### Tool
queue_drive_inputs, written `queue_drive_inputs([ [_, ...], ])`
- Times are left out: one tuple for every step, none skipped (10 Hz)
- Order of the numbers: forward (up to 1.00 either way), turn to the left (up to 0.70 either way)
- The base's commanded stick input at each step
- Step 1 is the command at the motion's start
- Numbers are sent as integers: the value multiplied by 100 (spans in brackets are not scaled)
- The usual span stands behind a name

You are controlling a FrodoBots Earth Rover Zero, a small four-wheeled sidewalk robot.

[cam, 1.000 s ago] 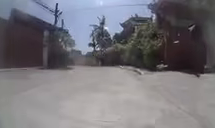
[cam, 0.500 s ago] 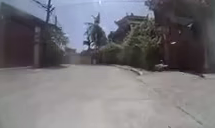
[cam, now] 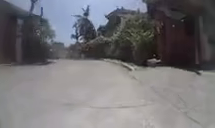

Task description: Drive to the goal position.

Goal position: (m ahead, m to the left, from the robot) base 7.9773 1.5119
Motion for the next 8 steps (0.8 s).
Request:
queue_drive_inputs([
  [85, 0],
  [85, 0],
  [85, 0],
  [85, 0],
  [85, 0],
  [85, 0],
  [85, 0],
  [85, 0],
])
